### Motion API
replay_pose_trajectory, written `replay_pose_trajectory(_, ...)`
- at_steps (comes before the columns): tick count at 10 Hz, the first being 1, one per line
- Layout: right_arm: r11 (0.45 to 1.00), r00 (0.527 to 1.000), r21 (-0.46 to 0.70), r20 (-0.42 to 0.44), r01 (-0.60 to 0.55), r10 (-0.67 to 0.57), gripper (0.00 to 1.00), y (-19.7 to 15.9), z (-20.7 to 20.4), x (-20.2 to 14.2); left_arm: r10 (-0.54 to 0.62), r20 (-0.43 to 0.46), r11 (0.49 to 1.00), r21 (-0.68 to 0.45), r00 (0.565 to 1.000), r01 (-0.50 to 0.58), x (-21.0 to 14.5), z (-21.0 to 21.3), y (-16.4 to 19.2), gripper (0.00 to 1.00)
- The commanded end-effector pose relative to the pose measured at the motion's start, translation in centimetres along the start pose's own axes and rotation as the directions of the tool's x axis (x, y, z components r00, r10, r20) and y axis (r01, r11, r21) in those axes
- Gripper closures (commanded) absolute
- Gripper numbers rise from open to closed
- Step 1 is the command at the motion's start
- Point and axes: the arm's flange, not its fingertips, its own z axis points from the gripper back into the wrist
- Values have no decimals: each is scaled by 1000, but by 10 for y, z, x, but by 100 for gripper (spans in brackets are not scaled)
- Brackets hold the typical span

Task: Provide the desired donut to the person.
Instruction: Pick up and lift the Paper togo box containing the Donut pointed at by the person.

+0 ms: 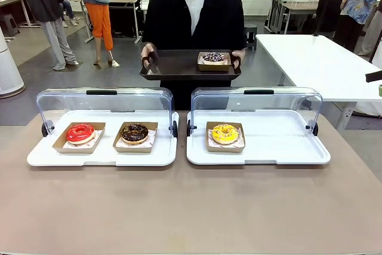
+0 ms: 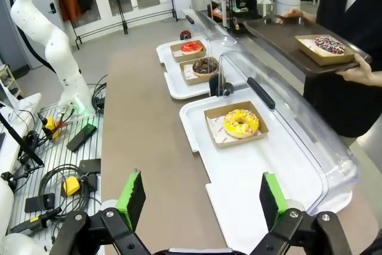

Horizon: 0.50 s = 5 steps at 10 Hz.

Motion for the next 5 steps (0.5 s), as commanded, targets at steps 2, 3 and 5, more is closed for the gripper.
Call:
replay_pose_trajectory(2,1000,1000,-1,1,2,-2,0,0,0,-1,10,13,1000,8,1000,-10,3,0,0,0)
replay_pose_trajectory(3,1000,1000,-1,1,2,-2,0,0,0,-1,10,13,1000,8,1000,-10,3,0,0,0)
replay_pose_trajectory(5,1000,1000,-1,1,2,-2,0,0,0,-1,10,13,1000,8,1000,-10,3,0,0,0)
